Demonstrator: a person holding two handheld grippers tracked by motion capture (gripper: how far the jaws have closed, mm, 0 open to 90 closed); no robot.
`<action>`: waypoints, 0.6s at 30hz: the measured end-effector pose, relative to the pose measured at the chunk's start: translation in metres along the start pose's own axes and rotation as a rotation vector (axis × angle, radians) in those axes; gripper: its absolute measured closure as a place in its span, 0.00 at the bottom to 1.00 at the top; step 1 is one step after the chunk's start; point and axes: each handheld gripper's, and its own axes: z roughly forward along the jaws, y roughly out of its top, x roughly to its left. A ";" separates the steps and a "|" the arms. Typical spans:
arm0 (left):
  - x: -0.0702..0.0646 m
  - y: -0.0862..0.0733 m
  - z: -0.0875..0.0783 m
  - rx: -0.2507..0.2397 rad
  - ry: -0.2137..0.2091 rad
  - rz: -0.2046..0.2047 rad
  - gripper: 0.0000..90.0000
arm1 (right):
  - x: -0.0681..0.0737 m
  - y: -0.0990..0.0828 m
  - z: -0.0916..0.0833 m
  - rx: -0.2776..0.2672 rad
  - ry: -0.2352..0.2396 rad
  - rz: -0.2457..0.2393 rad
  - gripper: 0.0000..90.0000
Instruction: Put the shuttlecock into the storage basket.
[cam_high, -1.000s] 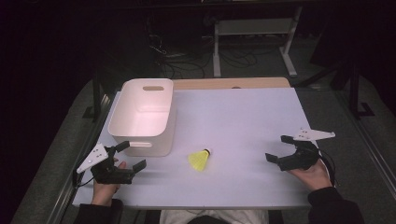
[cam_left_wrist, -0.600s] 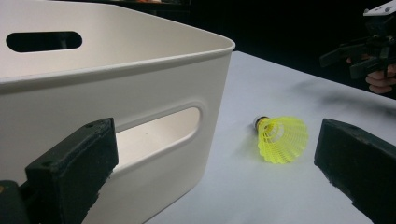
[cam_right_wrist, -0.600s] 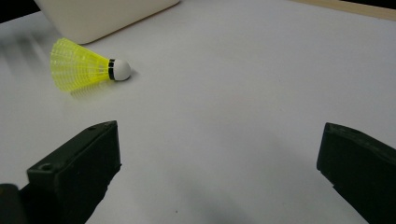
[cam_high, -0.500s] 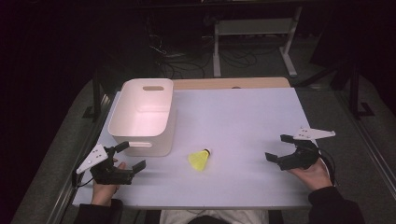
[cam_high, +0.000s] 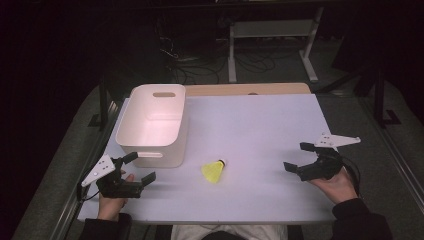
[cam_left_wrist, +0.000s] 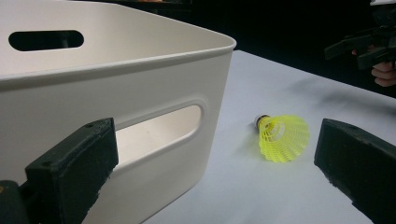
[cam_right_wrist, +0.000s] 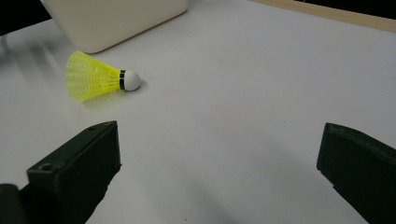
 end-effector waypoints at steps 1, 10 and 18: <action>0.000 0.000 0.000 0.000 0.001 0.000 0.00 | 0.001 0.001 0.000 0.004 0.004 -0.002 0.00; 0.000 0.000 -0.001 0.001 0.003 0.001 0.00 | 0.005 0.010 0.003 0.020 0.015 -0.023 0.00; 0.000 -0.001 -0.002 -0.001 0.003 0.000 0.00 | 0.008 0.014 0.007 0.034 0.027 -0.038 0.00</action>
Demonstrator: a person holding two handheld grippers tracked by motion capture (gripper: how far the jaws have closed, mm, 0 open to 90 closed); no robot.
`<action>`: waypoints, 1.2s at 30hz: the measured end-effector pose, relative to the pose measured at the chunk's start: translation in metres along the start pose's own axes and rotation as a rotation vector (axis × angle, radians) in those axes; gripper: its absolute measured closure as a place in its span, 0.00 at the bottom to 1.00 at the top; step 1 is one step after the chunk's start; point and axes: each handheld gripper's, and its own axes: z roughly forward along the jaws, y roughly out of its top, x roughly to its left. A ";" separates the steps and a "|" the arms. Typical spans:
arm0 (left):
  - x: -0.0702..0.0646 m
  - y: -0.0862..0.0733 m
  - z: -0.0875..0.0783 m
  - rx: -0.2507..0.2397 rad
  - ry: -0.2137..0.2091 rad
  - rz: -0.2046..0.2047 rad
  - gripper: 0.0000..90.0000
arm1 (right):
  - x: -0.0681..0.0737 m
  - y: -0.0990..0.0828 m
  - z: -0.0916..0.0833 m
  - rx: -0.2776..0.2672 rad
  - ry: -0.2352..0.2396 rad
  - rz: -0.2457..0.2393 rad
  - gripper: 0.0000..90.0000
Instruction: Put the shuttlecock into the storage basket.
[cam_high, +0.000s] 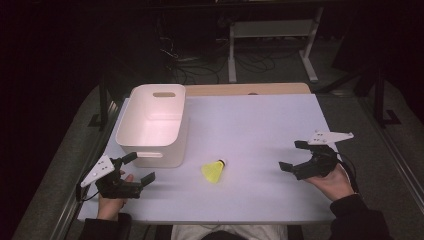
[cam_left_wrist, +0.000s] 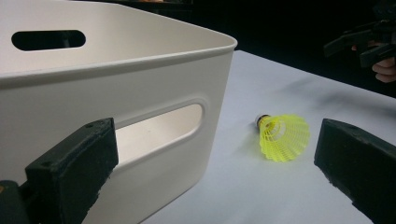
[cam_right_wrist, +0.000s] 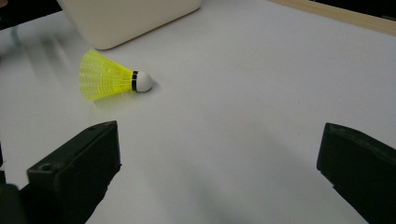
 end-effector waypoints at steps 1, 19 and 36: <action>0.000 0.000 0.000 0.000 0.000 -0.001 0.00 | 0.000 0.000 0.000 0.002 0.001 0.000 0.00; 0.000 0.000 0.000 0.000 0.000 -0.002 0.00 | 0.006 0.010 0.005 0.025 0.021 -0.027 0.00; 0.000 0.000 0.000 -0.001 0.001 -0.006 0.00 | 0.010 0.016 0.011 0.046 0.039 -0.045 0.00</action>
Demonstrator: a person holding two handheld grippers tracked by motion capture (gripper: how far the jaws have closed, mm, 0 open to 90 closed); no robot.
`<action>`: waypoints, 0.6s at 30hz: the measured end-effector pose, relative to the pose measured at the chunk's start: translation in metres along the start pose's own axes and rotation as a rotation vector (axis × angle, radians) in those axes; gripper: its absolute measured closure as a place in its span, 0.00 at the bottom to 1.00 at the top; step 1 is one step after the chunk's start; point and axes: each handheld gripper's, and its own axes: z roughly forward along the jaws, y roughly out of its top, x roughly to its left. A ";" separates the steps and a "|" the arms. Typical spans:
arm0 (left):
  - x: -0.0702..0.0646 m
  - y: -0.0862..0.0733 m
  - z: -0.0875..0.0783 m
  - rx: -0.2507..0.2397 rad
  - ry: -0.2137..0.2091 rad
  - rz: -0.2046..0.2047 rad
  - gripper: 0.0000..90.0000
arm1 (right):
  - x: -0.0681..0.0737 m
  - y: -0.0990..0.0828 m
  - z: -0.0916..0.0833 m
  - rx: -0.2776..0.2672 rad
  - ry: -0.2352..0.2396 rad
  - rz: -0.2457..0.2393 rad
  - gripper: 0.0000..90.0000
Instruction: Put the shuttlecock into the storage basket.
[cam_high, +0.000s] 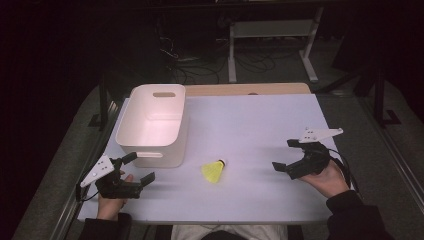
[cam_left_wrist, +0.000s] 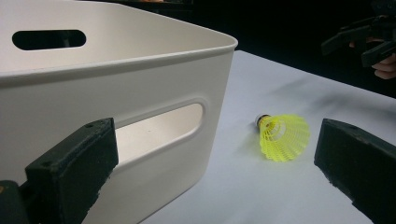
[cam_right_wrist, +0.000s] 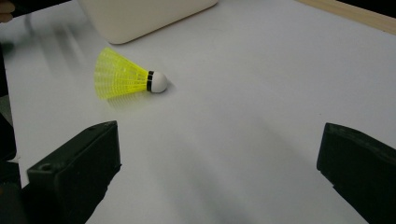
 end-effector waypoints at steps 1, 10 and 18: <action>0.000 0.000 0.000 0.000 0.000 0.000 0.00 | 0.001 0.001 0.001 0.002 0.003 -0.004 0.00; 0.000 0.000 0.000 0.001 0.000 0.001 0.00 | 0.005 0.006 0.006 0.018 0.017 -0.023 0.00; 0.000 0.000 0.000 0.002 0.000 0.003 0.00 | 0.008 0.010 0.011 0.031 0.030 -0.037 0.00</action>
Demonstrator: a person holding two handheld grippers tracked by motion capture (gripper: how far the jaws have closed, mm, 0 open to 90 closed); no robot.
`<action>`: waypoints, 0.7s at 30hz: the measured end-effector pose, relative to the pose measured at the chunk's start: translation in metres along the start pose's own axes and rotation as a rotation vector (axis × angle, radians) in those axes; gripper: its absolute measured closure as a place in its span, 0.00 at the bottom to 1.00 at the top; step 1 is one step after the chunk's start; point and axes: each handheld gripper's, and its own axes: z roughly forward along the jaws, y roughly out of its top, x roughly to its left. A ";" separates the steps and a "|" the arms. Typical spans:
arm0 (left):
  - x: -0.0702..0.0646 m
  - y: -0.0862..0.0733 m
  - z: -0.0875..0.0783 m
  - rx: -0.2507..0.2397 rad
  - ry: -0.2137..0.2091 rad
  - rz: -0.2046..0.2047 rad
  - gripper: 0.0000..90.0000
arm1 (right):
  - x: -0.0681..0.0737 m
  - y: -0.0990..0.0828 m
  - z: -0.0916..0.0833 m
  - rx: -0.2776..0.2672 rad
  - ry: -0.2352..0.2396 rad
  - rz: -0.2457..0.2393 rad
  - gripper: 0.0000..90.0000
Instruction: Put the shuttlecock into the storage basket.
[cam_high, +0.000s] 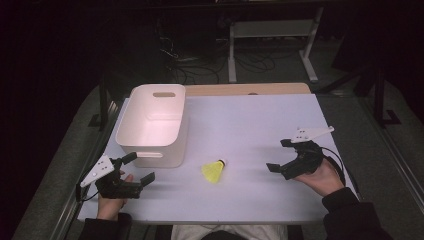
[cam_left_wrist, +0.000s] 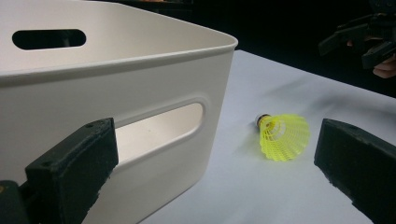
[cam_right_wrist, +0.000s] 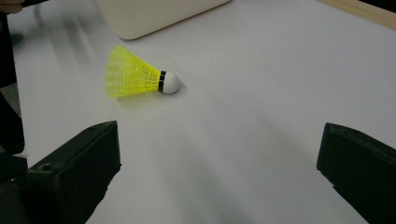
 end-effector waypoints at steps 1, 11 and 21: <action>0.000 0.000 0.000 0.000 0.000 0.000 0.00 | 0.000 0.000 0.000 0.003 0.002 0.000 0.00; 0.000 0.000 0.000 0.000 0.000 0.000 0.00 | 0.004 0.003 0.005 0.018 0.015 -0.014 0.00; 0.000 0.000 0.000 0.000 0.000 0.000 0.00 | 0.007 0.008 0.010 0.033 0.030 -0.026 0.00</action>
